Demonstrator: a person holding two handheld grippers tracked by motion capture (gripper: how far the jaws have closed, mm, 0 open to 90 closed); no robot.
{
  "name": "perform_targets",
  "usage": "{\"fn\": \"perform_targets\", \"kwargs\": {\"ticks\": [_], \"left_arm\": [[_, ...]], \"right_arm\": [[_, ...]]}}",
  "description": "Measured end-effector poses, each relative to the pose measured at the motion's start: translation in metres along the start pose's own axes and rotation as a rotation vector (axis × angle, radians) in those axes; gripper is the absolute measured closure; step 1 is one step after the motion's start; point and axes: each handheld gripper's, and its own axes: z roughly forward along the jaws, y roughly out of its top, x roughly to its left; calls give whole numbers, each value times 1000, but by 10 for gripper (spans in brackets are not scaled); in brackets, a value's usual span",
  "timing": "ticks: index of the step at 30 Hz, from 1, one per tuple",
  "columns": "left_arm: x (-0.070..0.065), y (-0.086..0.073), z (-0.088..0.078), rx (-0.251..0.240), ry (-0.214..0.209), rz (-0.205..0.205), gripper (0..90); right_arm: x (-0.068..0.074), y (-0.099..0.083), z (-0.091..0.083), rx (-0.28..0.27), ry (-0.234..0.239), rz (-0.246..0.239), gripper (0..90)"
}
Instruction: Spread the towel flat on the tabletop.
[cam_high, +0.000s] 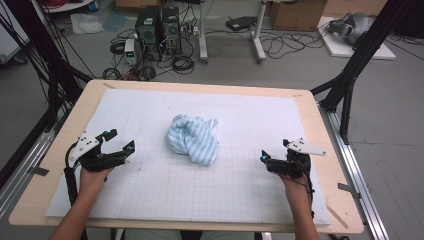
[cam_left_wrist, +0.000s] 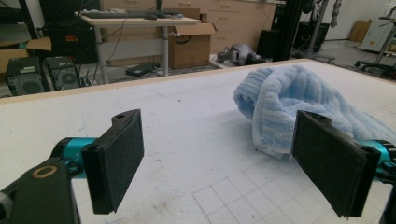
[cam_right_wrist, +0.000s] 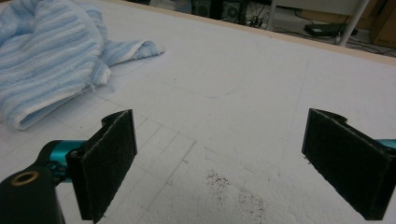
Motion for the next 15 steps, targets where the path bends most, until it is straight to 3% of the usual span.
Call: {"fn": "perform_targets", "kwargs": {"ticks": [11,15], "left_arm": [[0,0,2,8,-4,2,177],[-1,0,4,17,-9,9,179]], "right_arm": [[0,-1,0,-6,2,-2,91],[1,-1,3,-9,29,7,91]]}}
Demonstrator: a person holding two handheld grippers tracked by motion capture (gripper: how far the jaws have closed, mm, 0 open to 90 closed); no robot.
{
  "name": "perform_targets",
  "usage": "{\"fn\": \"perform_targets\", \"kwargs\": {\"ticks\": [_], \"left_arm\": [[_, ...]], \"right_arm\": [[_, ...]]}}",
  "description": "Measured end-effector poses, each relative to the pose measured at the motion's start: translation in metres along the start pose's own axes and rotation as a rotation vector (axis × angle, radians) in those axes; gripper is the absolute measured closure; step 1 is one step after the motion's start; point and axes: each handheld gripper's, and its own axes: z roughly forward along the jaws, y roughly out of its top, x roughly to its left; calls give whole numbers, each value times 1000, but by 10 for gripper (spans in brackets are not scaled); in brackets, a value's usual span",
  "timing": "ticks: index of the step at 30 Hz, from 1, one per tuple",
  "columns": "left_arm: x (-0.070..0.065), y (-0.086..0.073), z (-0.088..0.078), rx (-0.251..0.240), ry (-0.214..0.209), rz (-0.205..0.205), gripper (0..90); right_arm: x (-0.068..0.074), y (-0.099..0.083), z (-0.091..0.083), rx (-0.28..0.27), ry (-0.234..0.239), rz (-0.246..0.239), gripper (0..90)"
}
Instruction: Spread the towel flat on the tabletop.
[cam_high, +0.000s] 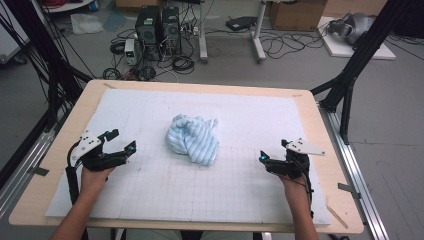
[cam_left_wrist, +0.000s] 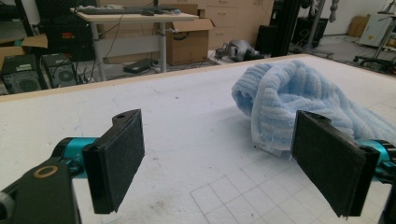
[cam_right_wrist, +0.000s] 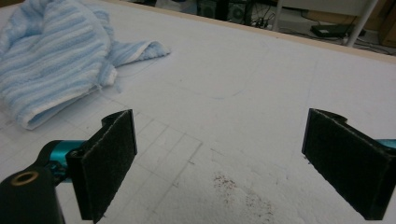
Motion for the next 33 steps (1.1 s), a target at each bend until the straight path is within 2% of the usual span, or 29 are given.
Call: {"fn": "perform_targets", "kwargs": {"ticks": [6,12,15,19,21,26,30,33], "left_arm": [[0,0,-1,4,-16,-10,181],[0,4,-1,2,-40,-11,179],[-4,8,-2,-6,-71,-20,180],[-11,15,5,-3,-126,-13,179],[-15,20,9,0,-138,-1,179],[-29,35,32,27,-215,22,175],[-48,48,55,80,-284,76,175],[-59,53,71,122,-308,104,175]], "right_arm": [[0,-2,2,14,39,21,91],[2,-2,3,24,45,7,91],[5,-2,1,27,44,6,91],[8,-2,1,25,48,0,91],[8,-2,1,28,53,1,91],[10,-2,4,35,59,-1,91],[11,-2,5,36,63,-4,91],[11,-2,6,43,66,-5,91]]}}
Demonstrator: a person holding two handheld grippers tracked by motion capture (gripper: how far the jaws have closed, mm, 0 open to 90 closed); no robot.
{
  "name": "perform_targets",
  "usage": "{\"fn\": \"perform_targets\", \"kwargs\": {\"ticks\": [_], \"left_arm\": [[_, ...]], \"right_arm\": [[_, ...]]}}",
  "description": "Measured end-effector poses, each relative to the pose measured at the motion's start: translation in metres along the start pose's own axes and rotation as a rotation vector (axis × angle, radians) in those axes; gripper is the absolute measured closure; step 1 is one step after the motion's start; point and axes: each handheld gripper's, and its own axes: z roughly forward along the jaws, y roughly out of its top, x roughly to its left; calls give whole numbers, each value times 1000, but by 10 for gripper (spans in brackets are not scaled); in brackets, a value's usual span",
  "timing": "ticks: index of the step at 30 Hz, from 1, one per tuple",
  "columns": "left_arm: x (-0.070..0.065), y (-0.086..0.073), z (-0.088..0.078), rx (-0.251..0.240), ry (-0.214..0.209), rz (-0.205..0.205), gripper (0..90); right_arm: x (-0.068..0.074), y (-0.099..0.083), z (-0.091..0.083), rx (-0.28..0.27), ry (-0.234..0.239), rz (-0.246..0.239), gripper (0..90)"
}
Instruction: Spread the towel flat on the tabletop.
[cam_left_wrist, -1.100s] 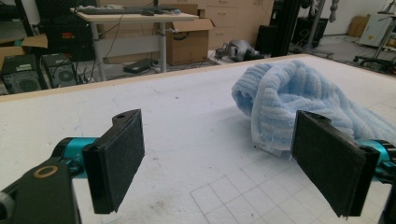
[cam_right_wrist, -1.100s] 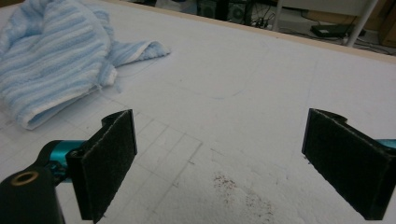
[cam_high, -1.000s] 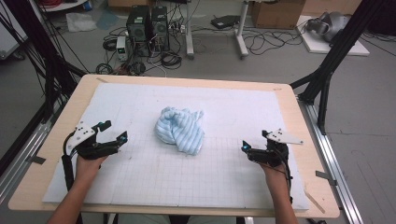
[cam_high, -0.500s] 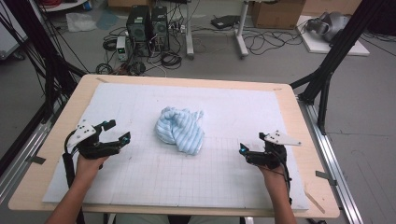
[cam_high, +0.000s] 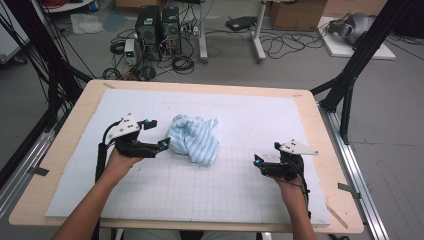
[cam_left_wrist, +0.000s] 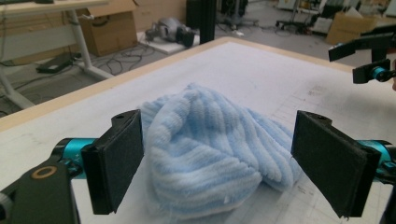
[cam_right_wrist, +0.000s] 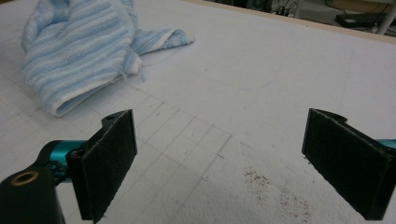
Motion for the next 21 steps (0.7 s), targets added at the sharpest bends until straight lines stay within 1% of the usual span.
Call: {"fn": "perform_targets", "kwargs": {"ticks": [1,3,6,7,8,9,10,11,12,13,14,15,19,20,21], "left_arm": [[-1,2,5,4,-5,-5,175],[-3,5,13,23,-14,0,176],[-5,8,26,41,-13,3,176],[-5,9,31,49,-4,0,176],[-6,9,36,65,1,-5,175],[-6,10,45,99,5,0,176],[-6,10,51,119,9,-4,176],[-6,10,51,119,9,-4,176],[-7,11,57,137,14,-2,177],[-10,12,68,176,-4,17,177],[-10,12,68,176,-4,17,180],[-13,12,75,196,-13,29,181],[-22,11,96,266,5,76,187],[-25,8,102,282,17,97,188],[-25,8,102,282,17,97,187]], "right_arm": [[0,0,0,0,0,0,91],[0,0,0,-1,0,0,91],[0,0,0,0,-1,2,91],[0,0,0,0,2,3,91],[0,0,1,4,4,7,91],[-1,0,1,1,3,3,91],[0,0,2,2,4,1,91],[0,0,2,-1,6,2,91],[0,0,2,1,8,7,91],[0,0,2,0,8,2,91],[0,0,3,1,9,2,91],[1,0,3,1,11,3,91],[0,0,2,1,12,12,91],[0,0,2,-2,11,9,91],[-1,0,2,-2,11,10,91]]}}
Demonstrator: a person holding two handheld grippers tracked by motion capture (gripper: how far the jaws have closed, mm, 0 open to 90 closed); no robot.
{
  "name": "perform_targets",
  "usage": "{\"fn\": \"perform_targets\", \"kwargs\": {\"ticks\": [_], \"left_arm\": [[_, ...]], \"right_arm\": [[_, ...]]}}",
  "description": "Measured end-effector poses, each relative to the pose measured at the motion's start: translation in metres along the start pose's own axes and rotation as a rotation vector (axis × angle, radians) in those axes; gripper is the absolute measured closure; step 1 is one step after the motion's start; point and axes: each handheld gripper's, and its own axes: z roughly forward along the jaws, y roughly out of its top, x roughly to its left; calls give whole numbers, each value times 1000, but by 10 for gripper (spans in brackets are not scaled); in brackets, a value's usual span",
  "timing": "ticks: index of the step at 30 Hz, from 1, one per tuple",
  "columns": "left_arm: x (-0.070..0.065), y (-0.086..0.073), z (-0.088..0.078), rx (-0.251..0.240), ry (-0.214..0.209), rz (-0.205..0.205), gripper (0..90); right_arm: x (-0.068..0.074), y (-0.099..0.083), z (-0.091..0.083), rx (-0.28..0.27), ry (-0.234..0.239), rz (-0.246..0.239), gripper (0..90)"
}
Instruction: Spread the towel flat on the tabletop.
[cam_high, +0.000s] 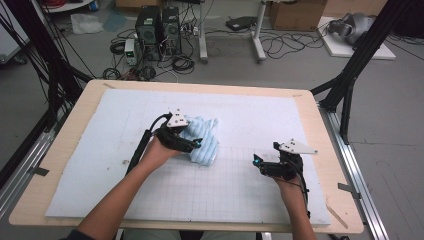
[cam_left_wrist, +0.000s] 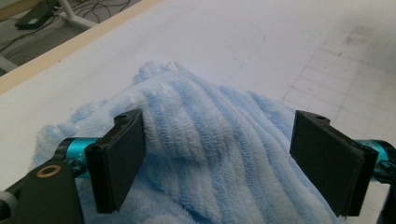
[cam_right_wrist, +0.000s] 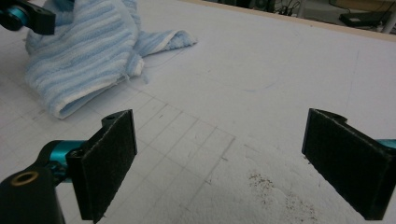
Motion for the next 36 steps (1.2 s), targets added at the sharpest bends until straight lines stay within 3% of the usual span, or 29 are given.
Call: {"fn": "perform_targets", "kwargs": {"ticks": [2,3,7,8,10,11,12,13,14,15,16,17,18,19,20,21,22,24,30,36], "left_arm": [[-3,-2,7,24,25,22,194],[-4,-4,12,56,61,55,210],[-4,-7,16,93,64,71,345],[-4,-7,17,99,66,74,345],[-2,-8,16,103,48,70,457],[-1,-8,15,106,42,73,543],[1,-8,13,101,25,71,697],[1,-8,13,101,25,71,741],[5,-7,8,62,-14,21,767],[5,-7,8,62,-14,21,780],[8,-4,0,3,-47,-40,786],[8,-4,0,3,-47,-40,787],[13,0,-10,-76,-67,-109,789],[16,1,-15,-116,-71,-146,790],[19,3,-20,-146,-65,-169,793],[19,3,-20,-146,-65,-169,793],[25,5,-29,-180,-36,-188,793],[28,5,-33,-197,-20,-199,793],[48,1,-60,-304,60,-291,793],[66,-12,-85,-347,126,-360,792]], "right_arm": [[0,0,0,-1,2,6,91],[-1,0,0,-5,1,2,91],[-1,0,0,-4,2,3,91],[-1,0,0,-4,2,3,91],[-1,0,0,-3,1,8,91],[-2,0,0,-4,0,8,91],[-2,0,0,-6,1,6,91],[-2,0,0,-4,1,6,91],[-3,0,0,-6,1,4,91],[-2,0,0,-6,1,6,91],[-2,0,0,-4,2,8,91],[-2,0,0,-4,2,8,91],[-2,0,0,-4,2,9,91],[-2,-1,0,-4,2,10,91],[-2,0,0,-3,2,10,91],[-2,0,0,-3,1,8,91],[-2,0,0,1,3,7,91],[-1,0,0,2,3,9,91],[-1,-1,0,3,2,10,91],[-1,-1,1,8,5,6,91]]}}
